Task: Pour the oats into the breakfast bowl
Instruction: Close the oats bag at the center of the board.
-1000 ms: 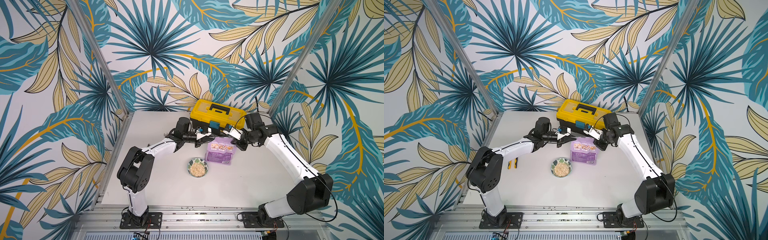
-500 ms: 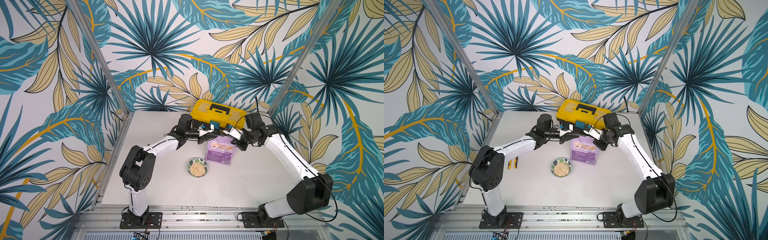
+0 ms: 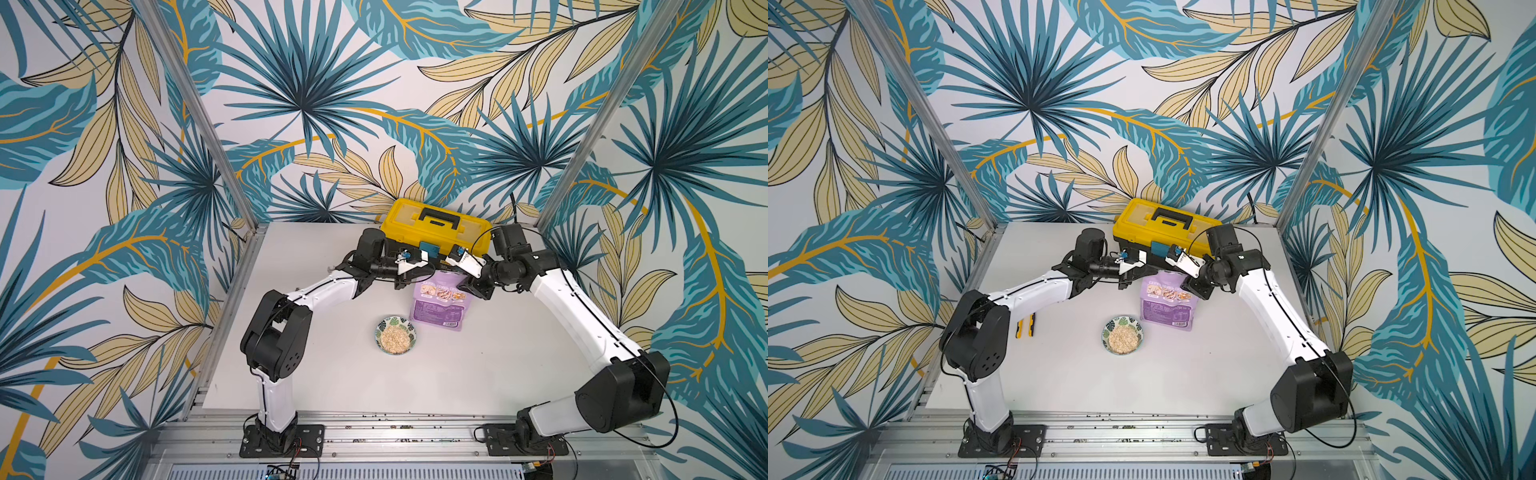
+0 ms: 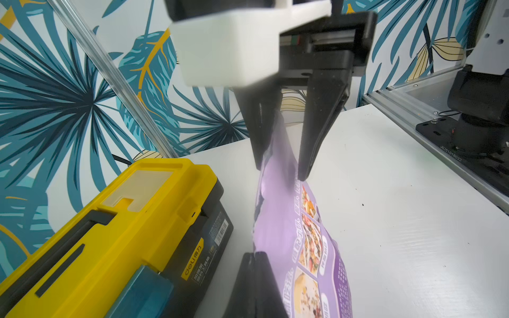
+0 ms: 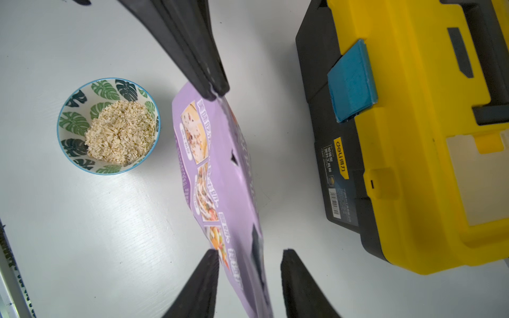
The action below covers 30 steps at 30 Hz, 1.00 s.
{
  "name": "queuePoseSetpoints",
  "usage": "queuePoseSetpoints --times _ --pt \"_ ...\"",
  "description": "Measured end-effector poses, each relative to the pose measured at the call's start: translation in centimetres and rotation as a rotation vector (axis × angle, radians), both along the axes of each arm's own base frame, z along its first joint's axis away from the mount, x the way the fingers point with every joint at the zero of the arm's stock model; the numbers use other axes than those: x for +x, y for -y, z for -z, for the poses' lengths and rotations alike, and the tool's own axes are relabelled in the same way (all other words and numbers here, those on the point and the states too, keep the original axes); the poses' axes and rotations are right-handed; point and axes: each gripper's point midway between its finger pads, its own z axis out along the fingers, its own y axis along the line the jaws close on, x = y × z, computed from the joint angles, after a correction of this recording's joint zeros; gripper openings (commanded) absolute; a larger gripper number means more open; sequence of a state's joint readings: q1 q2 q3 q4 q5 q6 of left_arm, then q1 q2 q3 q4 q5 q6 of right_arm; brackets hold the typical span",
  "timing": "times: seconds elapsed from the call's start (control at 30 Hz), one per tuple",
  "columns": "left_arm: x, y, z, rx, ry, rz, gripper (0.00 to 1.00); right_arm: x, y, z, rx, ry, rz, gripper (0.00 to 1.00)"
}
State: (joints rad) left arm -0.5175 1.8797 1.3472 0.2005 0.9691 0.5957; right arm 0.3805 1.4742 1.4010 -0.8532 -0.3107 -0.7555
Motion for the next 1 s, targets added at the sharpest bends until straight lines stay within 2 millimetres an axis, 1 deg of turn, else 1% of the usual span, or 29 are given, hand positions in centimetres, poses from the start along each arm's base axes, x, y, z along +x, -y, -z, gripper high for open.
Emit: queuePoseSetpoints --times 0.07,0.1,0.23,0.27,0.37,0.4,0.43,0.47,0.63,0.67,0.7,0.77,0.8,0.93,0.97,1.0 --pt "0.0 0.0 0.0 0.000 0.000 0.000 0.00 0.1 -0.2 -0.2 0.006 0.005 -0.006 0.45" --pt "0.0 0.0 0.0 0.000 0.000 0.000 0.00 0.2 -0.4 -0.4 0.008 0.009 -0.008 0.39" --pt "0.0 0.0 0.0 0.000 0.000 0.000 0.00 0.7 -0.9 -0.2 0.011 0.010 -0.023 0.03" --pt "0.0 0.0 0.0 0.000 0.000 -0.002 0.00 0.7 -0.9 0.0 0.011 0.002 -0.026 0.00" --pt "0.1 0.0 0.1 0.002 -0.002 -0.004 0.00 0.7 -1.0 0.0 0.009 0.003 -0.032 0.01" --pt "0.1 0.0 0.1 0.002 -0.002 -0.004 0.00 0.7 -1.0 0.0 0.008 0.005 -0.035 0.12" --pt "0.1 0.0 0.0 0.002 -0.001 -0.004 0.00 0.7 -1.0 0.0 0.010 0.004 -0.035 0.20" --pt "0.1 0.0 0.0 0.002 -0.002 -0.004 0.00 0.7 -1.1 0.0 0.011 0.004 -0.035 0.24" --pt "0.0 0.0 0.0 -0.002 -0.006 -0.002 0.00 0.7 -1.6 -0.5 0.023 0.015 -0.055 0.29" --pt "0.0 0.0 0.0 -0.002 -0.007 -0.002 0.00 0.8 -1.7 -0.5 0.024 0.015 -0.059 0.28" --pt "0.0 0.0 0.0 -0.002 -0.008 -0.002 0.00 0.9 -1.9 -0.5 0.025 0.013 -0.064 0.24" --pt "0.0 0.0 0.0 -0.002 -0.010 -0.003 0.00 1.0 -2.3 -0.1 0.025 0.002 -0.076 0.04" --pt "0.1 0.0 0.0 -0.001 -0.009 -0.006 0.00 1.0 -2.4 0.1 0.025 -0.009 -0.078 0.00" --pt "0.2 0.0 0.0 0.001 -0.009 -0.010 0.00 1.0 -2.4 0.1 0.018 0.000 -0.087 0.00" --pt "0.2 0.0 0.0 0.000 -0.009 -0.010 0.00 1.0 -2.4 0.1 0.018 0.003 -0.089 0.09" --pt "0.1 0.0 0.0 0.000 -0.009 -0.008 0.00 0.9 -2.3 0.1 0.017 0.006 -0.089 0.26"
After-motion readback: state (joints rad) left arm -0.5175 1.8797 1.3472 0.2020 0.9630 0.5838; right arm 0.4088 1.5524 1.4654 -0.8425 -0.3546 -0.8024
